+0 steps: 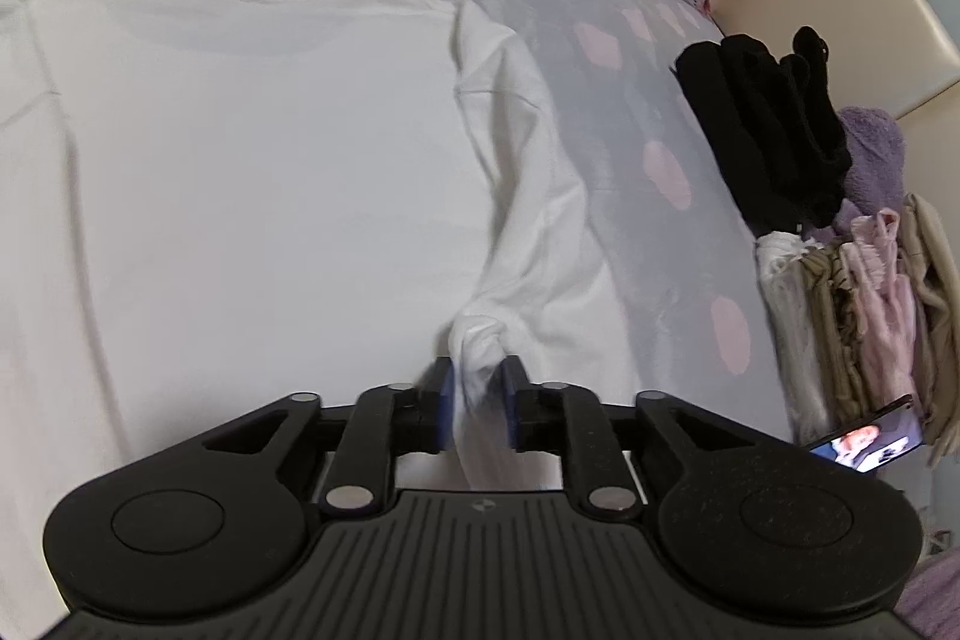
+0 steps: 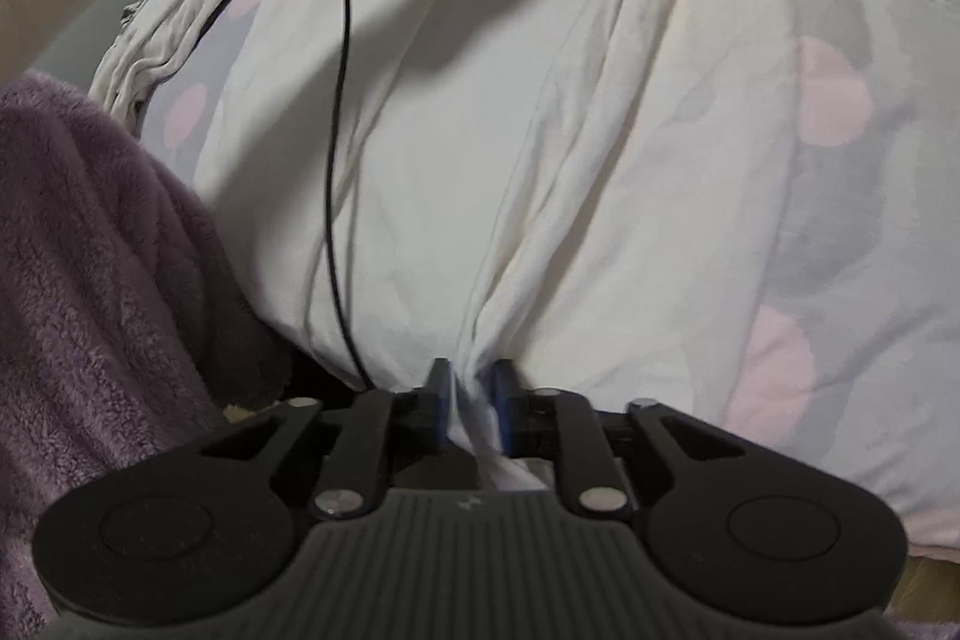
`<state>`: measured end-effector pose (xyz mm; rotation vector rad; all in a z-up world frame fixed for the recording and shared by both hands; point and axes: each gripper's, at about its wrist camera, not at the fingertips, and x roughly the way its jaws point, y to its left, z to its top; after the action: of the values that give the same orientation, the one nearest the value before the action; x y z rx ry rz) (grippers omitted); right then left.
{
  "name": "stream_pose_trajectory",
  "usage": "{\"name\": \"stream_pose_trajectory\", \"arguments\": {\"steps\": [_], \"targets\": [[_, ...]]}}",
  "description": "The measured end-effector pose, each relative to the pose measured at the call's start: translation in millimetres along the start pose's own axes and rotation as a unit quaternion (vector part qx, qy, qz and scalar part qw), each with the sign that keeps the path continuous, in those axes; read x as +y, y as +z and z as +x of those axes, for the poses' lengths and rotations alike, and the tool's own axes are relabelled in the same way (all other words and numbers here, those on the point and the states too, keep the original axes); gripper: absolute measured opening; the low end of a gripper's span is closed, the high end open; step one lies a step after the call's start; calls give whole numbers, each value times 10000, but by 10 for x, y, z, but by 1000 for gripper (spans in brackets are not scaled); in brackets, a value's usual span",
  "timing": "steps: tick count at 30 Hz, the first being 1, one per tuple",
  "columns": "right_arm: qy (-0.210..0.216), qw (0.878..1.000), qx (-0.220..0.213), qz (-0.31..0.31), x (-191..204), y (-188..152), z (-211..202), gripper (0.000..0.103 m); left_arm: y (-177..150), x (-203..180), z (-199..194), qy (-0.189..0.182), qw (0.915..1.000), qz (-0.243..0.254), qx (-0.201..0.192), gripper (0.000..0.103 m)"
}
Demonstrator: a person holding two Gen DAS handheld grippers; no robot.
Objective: Fold clothes
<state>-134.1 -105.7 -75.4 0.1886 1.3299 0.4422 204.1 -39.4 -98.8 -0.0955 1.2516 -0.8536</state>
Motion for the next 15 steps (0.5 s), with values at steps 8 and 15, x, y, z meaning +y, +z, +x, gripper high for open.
{"name": "stream_pose_trajectory", "arguments": {"steps": [8, 15], "targets": [[67, 9990, -344, -277, 75, -94, -276, 39, -373, -108, -425, -15, 9997, 121, -229, 18], [-288, 9980, -549, -130, -109, -253, -460, 41, -990, -367, -766, -13, 9997, 211, -111, 20]]}}
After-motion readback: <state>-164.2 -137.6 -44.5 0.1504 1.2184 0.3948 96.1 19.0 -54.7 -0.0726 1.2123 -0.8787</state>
